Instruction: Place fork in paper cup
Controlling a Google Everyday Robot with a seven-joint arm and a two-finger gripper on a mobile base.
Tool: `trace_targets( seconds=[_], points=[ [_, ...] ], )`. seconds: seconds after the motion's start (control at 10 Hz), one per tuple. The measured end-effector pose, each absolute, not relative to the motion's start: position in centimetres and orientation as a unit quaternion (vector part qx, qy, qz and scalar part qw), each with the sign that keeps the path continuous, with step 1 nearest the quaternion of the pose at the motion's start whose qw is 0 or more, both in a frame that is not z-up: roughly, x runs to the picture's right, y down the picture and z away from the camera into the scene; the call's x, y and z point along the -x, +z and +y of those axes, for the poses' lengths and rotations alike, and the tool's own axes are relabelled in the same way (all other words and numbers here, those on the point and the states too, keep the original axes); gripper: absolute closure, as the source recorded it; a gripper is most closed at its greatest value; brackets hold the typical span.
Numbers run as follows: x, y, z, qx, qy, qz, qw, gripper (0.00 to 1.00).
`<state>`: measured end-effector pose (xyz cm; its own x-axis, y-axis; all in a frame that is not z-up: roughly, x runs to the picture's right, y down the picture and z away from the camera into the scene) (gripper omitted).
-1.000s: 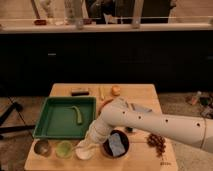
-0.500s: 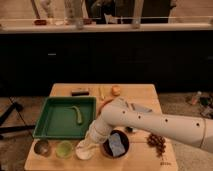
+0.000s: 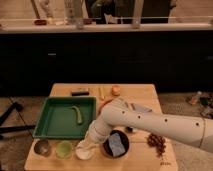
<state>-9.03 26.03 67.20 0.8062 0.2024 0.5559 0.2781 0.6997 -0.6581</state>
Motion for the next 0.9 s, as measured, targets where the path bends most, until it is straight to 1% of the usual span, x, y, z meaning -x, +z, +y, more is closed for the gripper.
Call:
trace_targets(
  seconds=[0.6,0.8,0.9],
  points=[
    [9.0,67.21,26.03,0.387,-0.021,-0.31,0.868,0.97],
    [9.0,67.21,26.04,0.387,-0.021,-0.31,0.868,1.0],
    [8.98,67.21,26.03,0.387,-0.021,-0.31,0.868,0.95]
  ],
)
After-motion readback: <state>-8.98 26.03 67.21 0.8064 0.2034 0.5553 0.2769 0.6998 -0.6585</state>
